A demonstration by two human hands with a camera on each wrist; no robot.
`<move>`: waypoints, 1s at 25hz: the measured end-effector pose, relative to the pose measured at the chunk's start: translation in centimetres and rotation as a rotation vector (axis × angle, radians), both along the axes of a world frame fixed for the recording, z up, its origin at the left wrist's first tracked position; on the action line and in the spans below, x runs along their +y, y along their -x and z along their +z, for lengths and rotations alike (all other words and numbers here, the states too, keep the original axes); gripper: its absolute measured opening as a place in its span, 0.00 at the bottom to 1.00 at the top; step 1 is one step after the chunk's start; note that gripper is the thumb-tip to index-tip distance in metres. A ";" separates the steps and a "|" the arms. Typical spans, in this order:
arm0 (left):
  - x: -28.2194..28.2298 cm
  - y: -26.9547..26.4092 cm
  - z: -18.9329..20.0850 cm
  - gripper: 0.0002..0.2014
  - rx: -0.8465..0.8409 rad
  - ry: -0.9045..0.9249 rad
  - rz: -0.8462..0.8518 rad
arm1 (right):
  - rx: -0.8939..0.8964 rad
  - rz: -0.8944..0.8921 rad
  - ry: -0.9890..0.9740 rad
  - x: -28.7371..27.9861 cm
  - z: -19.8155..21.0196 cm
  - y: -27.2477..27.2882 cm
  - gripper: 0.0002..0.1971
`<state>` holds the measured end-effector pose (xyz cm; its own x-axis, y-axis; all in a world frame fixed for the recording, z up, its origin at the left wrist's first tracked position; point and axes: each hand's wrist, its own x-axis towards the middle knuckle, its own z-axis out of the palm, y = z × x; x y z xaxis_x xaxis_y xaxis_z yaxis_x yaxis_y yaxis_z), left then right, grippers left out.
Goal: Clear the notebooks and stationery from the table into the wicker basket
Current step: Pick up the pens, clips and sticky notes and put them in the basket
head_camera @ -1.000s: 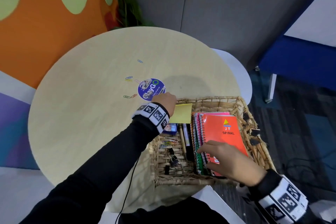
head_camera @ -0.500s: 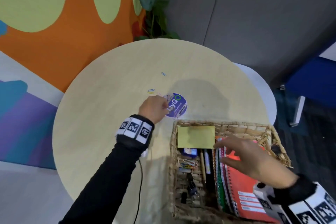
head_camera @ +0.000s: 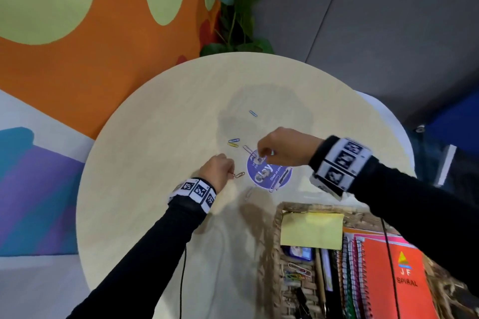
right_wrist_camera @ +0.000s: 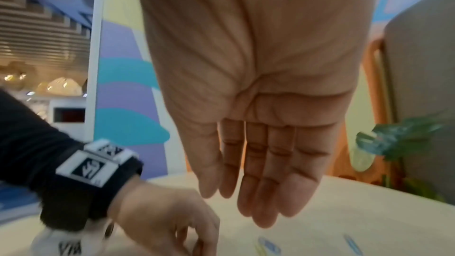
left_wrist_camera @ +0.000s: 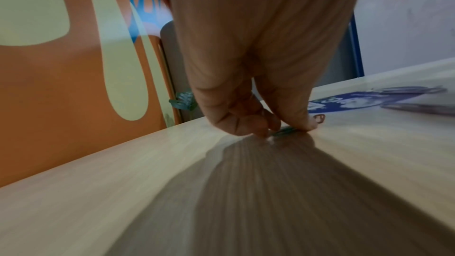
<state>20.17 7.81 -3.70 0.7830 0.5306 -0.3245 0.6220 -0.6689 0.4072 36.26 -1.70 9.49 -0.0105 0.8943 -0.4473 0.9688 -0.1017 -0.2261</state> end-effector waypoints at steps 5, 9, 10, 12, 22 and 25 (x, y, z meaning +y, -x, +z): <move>-0.2 -0.1 -0.1 0.11 0.133 -0.085 -0.088 | -0.098 0.149 0.188 4.8 -5.3 1.6 0.11; -0.6 -0.3 0.1 0.17 0.235 -0.161 -0.150 | -0.151 0.201 0.280 6.4 -8.8 3.0 0.13; -0.5 -0.3 0.2 0.17 0.246 -0.164 -0.145 | -0.152 0.189 0.286 6.5 -9.3 3.1 0.15; -0.6 -0.4 0.3 0.18 0.275 -0.156 -0.134 | -0.166 0.168 0.288 6.8 -10.2 3.5 0.21; -2.3 -1.5 1.5 0.13 0.314 -0.128 -0.018 | -0.170 0.115 0.283 3.9 -4.5 4.0 0.07; -2.2 -1.3 2.8 0.13 0.218 -0.053 0.085 | -0.167 0.136 0.207 -1.1 -0.1 3.7 0.12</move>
